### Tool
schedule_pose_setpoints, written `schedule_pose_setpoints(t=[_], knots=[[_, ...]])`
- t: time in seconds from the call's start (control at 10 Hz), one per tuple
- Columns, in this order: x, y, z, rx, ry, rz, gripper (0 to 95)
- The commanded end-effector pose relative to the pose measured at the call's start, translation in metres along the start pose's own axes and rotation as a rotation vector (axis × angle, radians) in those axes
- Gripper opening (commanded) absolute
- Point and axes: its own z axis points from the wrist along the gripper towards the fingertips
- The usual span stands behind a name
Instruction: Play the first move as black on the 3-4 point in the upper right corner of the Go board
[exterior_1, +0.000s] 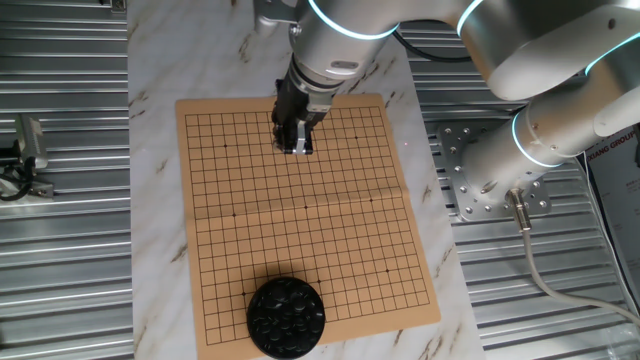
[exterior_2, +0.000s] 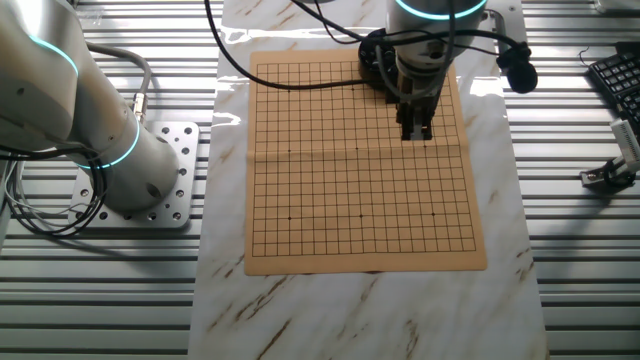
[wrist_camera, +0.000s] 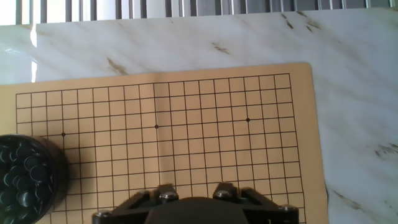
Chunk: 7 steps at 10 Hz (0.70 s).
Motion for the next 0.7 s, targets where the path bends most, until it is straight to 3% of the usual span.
schedule_pose_setpoints(t=[0.1,0.7], knots=[[-0.0002,0.0002,0.0002,0.000,0.001,0.002,0.0],[0.0004,0.0008,-0.0011,0.002,0.002,0.015,0.0]])
